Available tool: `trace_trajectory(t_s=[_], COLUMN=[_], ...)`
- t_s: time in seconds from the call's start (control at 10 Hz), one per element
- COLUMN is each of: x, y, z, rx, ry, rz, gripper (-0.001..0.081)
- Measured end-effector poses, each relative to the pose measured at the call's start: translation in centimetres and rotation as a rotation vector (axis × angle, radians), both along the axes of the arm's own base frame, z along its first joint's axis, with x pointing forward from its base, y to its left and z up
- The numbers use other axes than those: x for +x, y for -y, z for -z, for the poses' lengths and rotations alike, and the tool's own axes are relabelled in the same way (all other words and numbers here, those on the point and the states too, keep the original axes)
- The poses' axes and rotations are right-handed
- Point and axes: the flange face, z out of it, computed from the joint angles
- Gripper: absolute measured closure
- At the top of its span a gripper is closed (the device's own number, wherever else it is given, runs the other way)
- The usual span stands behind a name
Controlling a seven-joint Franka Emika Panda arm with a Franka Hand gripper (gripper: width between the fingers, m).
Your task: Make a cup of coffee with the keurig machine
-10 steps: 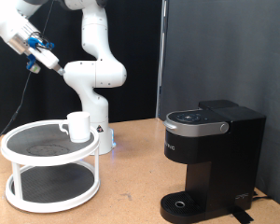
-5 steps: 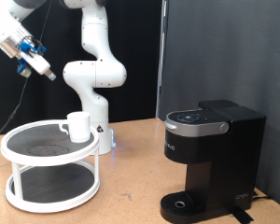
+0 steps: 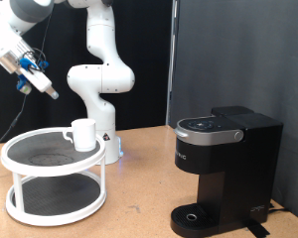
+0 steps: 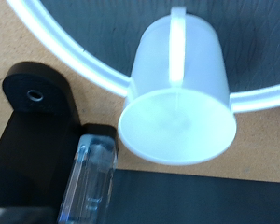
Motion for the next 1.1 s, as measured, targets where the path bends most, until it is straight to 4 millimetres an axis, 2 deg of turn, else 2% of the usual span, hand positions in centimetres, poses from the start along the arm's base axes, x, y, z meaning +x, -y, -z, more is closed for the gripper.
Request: trace_trajectory(t_s=[0.1, 0.2, 0.3, 0.7, 1.1], x=[-0.2, -0.3, -0.5, -1.0, -1.4], y=[-0.2, -0.4, -0.7, -1.9, -2.7], z=[1.3, 2.6, 3.8, 7.9, 9.9], rx=[-0.008, -0.022, -0.034, -0.050, -0.046], ry=[-0.019, -0.025, -0.024, -0.022, -0.020], rz=[-0.009, -0.014, -0.012, -0.017, -0.028], gripper=[0.0376, 0.0187, 0.0107, 0.0073, 0.0072])
